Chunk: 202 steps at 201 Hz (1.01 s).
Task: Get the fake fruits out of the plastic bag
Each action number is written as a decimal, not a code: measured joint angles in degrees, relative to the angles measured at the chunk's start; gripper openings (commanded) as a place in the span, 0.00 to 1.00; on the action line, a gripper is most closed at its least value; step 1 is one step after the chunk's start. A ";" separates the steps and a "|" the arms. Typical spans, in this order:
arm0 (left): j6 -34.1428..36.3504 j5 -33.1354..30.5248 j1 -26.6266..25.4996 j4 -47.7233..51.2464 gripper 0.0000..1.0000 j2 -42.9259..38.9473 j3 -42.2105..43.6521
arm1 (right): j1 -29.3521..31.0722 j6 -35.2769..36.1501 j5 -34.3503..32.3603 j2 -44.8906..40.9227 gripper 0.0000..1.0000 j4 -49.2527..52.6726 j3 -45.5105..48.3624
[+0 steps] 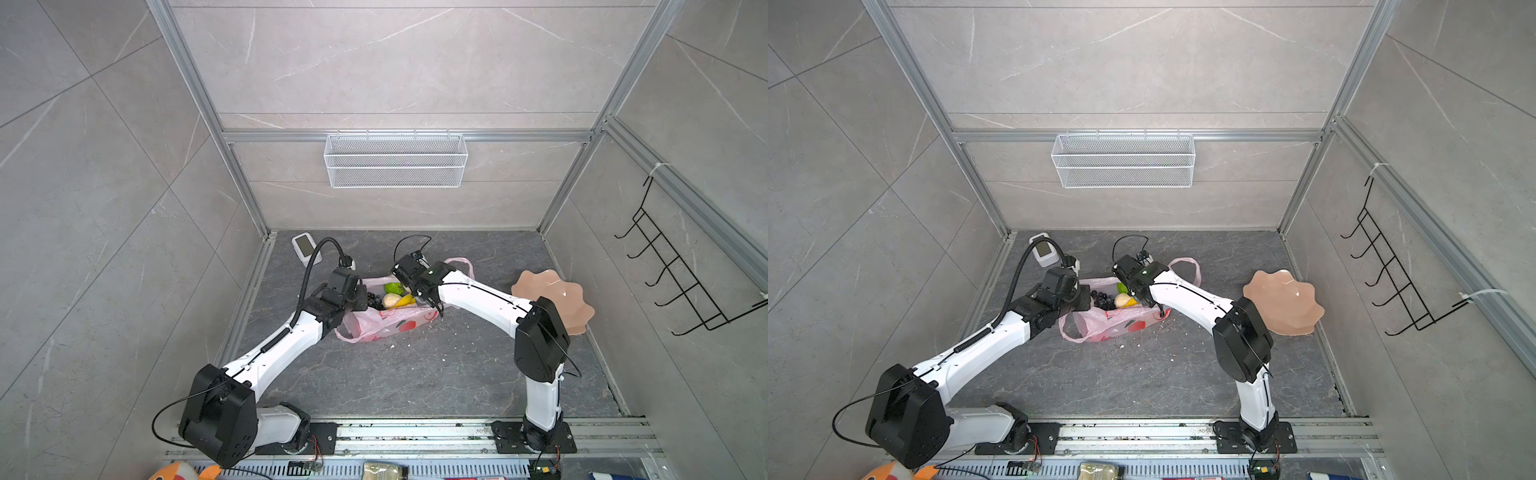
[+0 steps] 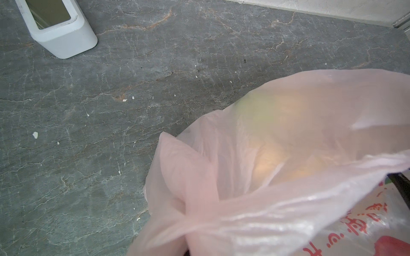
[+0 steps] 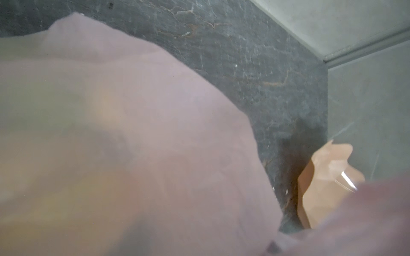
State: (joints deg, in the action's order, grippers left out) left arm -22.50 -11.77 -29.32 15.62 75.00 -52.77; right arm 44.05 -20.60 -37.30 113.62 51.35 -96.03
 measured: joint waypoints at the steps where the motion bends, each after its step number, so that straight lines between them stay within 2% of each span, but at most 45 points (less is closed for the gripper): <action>1: 0.00 -0.04 0.00 0.00 0.00 0.00 0.00 | -0.04 0.00 0.04 0.04 0.27 -0.04 0.00; 23: -0.07 -0.22 0.52 0.02 0.00 0.04 0.00 | -1.66 1.60 2.99 -0.61 0.07 -2.54 1.03; 37: -0.39 0.15 1.55 -0.17 0.00 0.04 0.00 | -3.19 2.19 8.17 -3.93 0.00 -6.88 5.60; 69: -2.19 2.62 6.62 -2.05 0.00 0.04 1.33 | -11.67 0.28 29.05 -18.88 0.00 -18.60 21.22; 85: -3.85 5.51 10.64 -3.17 0.00 0.42 1.97 | -18.97 -3.43 40.76 -26.45 0.00 -26.91 28.52; 107: -6.34 9.20 15.69 -5.09 0.00 2.34 2.19 | -25.88 -9.18 52.37 -31.89 0.00 -37.48 36.92; 137: -7.72 12.44 17.42 -5.77 0.00 6.16 1.55 | -28.85 -15.96 61.81 -32.30 0.00 -48.63 45.16; 167: -7.28 13.35 15.74 -3.19 0.00 11.21 -5.11 | -29.31 -19.08 65.24 -31.98 0.00 -53.99 47.23; 174: -6.78 13.11 14.64 -2.32 0.07 12.74 -7.85 | -29.20 -19.43 65.53 -32.06 0.00 -55.10 47.30; 191: -5.62 11.21 10.67 0.04 0.37 15.02 -13.31 | -28.68 -19.80 65.44 -32.74 0.00 -55.93 47.43; 202: -5.77 9.16 8.33 1.97 0.52 15.15 -15.32 | -28.20 -19.69 64.85 -33.79 0.00 -55.87 47.71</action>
State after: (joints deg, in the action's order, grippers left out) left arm -28.27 -2.61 -20.99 17.58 90.15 -68.10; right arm 15.86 -40.29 27.55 79.83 -4.51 -48.31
